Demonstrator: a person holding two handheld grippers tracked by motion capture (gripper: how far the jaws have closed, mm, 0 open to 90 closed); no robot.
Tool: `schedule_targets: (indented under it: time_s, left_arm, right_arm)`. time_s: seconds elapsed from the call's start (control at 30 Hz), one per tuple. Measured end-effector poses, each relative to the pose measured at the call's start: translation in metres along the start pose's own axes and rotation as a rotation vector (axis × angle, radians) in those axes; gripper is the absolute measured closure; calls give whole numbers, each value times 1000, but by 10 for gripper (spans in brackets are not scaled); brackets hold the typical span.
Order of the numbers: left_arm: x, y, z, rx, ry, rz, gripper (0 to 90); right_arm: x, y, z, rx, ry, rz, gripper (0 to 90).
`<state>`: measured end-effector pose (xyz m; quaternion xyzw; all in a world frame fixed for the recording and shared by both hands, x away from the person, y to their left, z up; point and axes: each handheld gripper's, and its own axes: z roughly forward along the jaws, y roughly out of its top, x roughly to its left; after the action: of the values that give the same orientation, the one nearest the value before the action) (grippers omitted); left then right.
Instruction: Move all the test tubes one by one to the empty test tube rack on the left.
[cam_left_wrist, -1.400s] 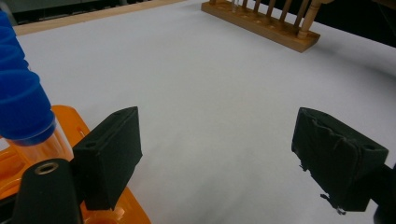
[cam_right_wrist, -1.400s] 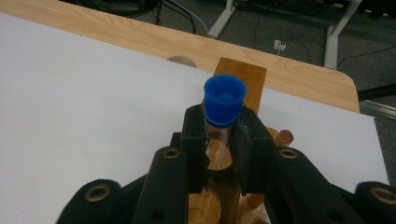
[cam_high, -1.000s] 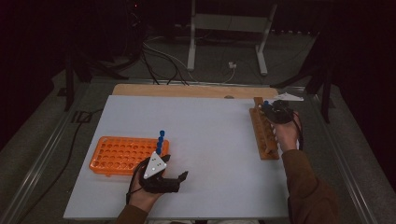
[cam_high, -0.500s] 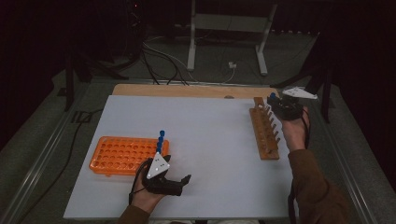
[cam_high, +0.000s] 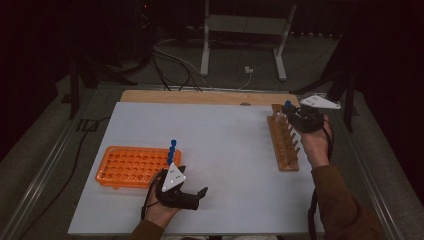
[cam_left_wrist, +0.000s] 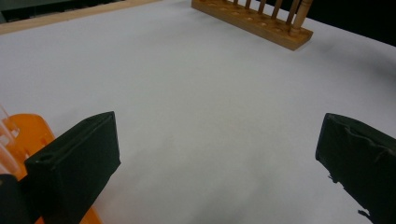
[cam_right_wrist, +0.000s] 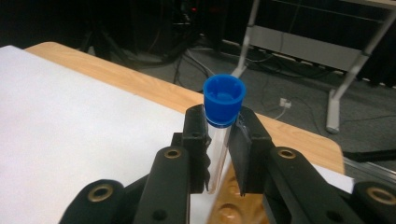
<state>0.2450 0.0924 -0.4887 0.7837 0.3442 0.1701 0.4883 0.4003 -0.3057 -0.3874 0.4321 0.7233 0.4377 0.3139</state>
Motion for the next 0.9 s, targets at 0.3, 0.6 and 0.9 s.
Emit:
schedule_targets:
  time_s: [0.3,0.6,0.9]
  left_arm:
    - [-3,5,4,12,-5,17,5]
    - [-4,15,7,-7,6,18,6]
    - [-11,24,14,-28,3,22,6]
  right_arm:
    - [24,-3,-4,5,75,-2,775]
    - [44,-8,-8,15,136,-5,774]
    - [64,-18,-11,32,209,2,774]
